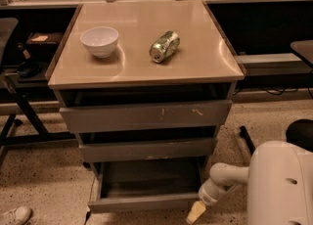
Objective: Open bottom drawer
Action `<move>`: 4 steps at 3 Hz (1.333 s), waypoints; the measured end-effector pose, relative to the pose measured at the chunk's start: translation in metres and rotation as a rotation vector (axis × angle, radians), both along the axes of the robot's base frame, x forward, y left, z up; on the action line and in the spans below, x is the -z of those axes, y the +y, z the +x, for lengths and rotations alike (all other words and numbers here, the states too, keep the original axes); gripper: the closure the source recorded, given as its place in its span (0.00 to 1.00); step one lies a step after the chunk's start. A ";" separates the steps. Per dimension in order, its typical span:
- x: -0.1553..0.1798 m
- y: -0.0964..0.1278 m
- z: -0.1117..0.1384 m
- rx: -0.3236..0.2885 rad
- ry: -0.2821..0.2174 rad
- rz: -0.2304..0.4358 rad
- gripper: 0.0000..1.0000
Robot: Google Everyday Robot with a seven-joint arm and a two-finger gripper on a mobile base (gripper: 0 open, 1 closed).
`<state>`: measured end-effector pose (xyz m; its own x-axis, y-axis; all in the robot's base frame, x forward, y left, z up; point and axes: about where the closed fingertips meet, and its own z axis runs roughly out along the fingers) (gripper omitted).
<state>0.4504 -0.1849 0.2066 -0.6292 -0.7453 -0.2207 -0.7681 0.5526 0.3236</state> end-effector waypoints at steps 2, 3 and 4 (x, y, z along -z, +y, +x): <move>0.003 0.013 0.008 -0.043 -0.021 0.015 0.00; 0.015 0.032 0.015 -0.086 0.000 0.051 0.00; 0.013 0.033 -0.006 -0.096 0.072 0.063 0.00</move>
Offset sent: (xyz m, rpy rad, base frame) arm 0.0337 0.0361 -0.0066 0.0436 -0.0804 0.1254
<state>0.4441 -0.1517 0.1933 -0.5711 -0.7892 -0.2259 -0.7903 0.4542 0.4112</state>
